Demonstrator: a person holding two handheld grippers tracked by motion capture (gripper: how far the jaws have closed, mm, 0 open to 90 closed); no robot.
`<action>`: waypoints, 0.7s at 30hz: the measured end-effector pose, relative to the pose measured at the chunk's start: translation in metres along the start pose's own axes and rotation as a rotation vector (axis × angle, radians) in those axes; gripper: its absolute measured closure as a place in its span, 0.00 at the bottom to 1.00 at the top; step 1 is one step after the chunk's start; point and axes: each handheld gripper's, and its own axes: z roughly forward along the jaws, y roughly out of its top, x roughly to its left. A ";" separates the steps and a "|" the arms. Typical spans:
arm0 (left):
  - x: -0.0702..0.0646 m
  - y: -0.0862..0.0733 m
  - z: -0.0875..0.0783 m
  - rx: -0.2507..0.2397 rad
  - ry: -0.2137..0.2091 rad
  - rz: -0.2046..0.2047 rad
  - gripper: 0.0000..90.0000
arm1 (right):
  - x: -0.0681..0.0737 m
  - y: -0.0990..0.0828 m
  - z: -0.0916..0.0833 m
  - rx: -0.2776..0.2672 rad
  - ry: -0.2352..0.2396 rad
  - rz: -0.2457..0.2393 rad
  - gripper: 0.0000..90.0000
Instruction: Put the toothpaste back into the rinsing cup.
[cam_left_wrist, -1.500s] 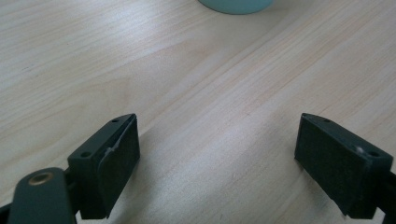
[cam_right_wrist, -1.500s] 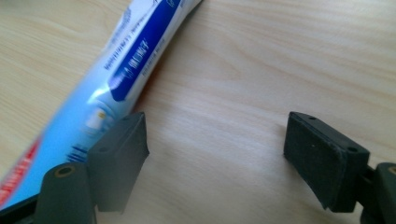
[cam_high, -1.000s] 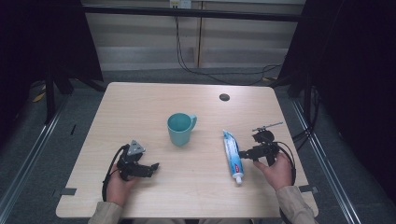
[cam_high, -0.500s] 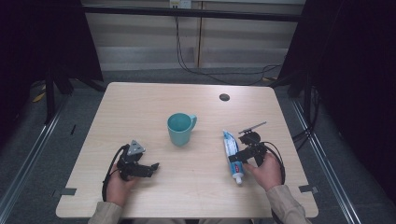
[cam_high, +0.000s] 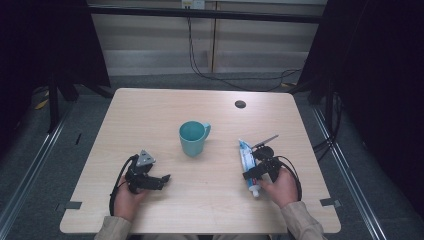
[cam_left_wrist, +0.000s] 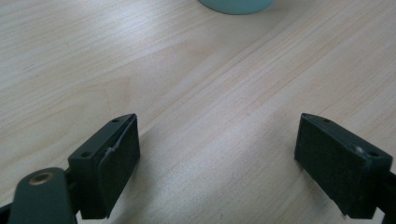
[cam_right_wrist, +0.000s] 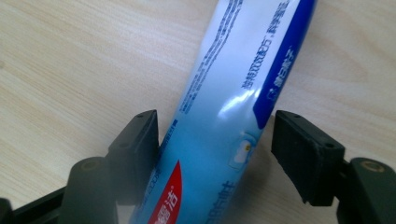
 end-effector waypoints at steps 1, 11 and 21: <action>0.000 0.000 0.000 0.000 0.000 0.001 0.15 | 0.000 0.000 0.001 0.005 0.001 -0.003 0.38; 0.000 0.000 0.000 0.000 0.001 0.000 0.16 | 0.007 0.001 0.000 0.062 -0.048 -0.051 0.75; 0.000 -0.001 -0.001 -0.002 -0.001 0.001 0.16 | -0.006 -0.013 -0.005 -0.058 0.026 0.001 0.81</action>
